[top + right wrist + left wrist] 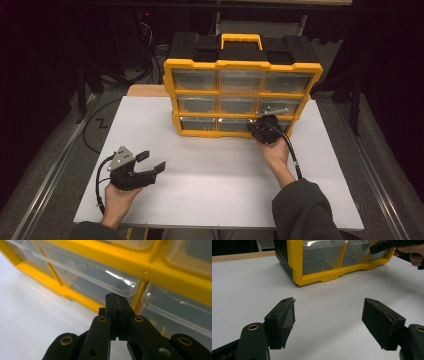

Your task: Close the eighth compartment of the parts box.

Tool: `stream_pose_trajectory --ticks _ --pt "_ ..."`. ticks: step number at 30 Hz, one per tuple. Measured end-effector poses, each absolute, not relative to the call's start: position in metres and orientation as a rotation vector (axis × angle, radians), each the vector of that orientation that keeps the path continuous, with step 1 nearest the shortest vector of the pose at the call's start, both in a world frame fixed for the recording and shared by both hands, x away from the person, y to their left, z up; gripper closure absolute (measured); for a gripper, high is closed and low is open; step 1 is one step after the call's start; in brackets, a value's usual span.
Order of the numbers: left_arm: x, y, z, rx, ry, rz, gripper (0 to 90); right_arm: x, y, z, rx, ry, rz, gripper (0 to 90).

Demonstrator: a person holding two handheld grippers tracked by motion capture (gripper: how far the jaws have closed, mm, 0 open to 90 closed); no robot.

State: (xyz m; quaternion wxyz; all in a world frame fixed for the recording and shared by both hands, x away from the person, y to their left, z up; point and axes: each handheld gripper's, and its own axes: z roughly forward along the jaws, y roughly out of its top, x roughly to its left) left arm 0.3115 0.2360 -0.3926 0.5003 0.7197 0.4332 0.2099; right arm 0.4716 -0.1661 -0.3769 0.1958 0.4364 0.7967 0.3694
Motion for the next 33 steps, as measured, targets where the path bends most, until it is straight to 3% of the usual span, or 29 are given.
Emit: stream_pose_trajectory --ticks 11,25,33 --pt "0.312 0.236 -0.392 1.745 1.044 0.507 26.8 0.446 -0.184 -0.369 1.173 2.250 1.066 89.6" --pt "0.312 0.235 -0.392 1.743 1.047 0.508 26.7 0.413 -0.208 -0.362 1.171 2.260 1.171 61.2" --pt "0.311 0.236 -0.392 1.740 1.044 0.505 26.6 0.403 -0.214 -0.359 1.161 2.243 1.181 51.4"
